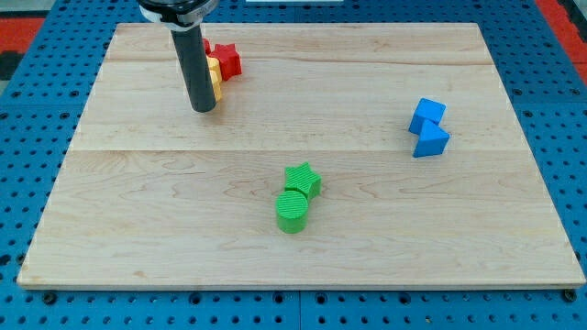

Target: Place the green circle to the bottom left of the yellow hexagon

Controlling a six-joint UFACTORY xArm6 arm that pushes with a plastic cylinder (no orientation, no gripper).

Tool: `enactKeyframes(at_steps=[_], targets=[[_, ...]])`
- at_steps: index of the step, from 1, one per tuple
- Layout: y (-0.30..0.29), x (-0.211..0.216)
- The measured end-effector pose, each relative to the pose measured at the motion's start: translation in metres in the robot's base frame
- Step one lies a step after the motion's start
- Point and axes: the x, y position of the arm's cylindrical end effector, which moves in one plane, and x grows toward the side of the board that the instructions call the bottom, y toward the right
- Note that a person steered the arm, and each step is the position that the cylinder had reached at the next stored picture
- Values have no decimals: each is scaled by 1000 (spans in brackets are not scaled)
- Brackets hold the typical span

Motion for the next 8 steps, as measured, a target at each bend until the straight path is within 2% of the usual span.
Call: enactKeyframes(at_steps=[1,2,3,4,5,6,7,8], targets=[[91,18],[171,57],[206,143],[156,177],[81,174],[41,159],[19,186],[-7,157]])
